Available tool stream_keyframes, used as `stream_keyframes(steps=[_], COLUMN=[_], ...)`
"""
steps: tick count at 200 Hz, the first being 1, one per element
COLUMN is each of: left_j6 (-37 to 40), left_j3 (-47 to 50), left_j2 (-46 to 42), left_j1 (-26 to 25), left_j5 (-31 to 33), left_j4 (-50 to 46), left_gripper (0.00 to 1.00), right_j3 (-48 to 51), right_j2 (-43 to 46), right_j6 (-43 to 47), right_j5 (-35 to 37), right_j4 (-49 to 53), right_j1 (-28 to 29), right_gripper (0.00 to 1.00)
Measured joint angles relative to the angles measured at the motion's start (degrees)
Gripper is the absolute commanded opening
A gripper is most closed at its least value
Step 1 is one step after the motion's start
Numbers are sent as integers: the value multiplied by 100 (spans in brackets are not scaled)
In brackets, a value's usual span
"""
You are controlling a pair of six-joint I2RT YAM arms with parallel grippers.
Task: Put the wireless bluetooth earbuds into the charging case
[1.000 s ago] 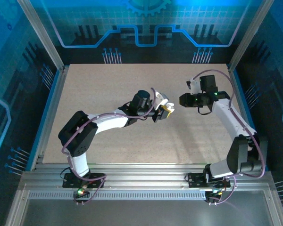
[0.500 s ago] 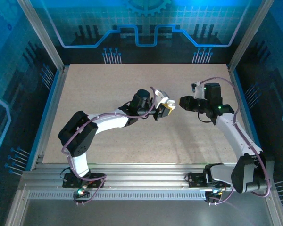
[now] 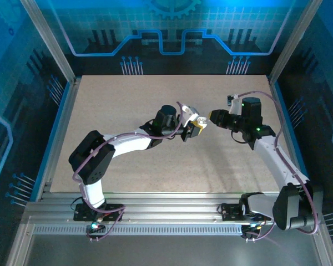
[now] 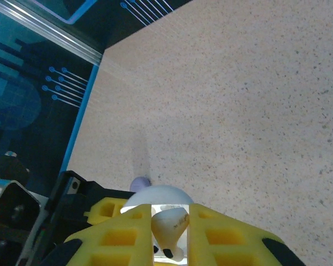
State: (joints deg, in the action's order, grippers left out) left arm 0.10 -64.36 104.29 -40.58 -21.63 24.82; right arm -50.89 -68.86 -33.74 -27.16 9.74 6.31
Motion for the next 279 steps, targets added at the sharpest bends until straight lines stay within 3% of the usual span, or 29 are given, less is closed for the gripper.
stream_keyframes(steps=[279], left_j6=[-15], left_j3=[0], left_j2=[0], left_j1=[0], left_j5=[46], left_j4=[125], left_gripper=[10], right_j3=[245], right_j2=[-166], right_j6=[-297], right_j5=[13], right_j4=[-514], right_j1=[317], right_gripper=[18])
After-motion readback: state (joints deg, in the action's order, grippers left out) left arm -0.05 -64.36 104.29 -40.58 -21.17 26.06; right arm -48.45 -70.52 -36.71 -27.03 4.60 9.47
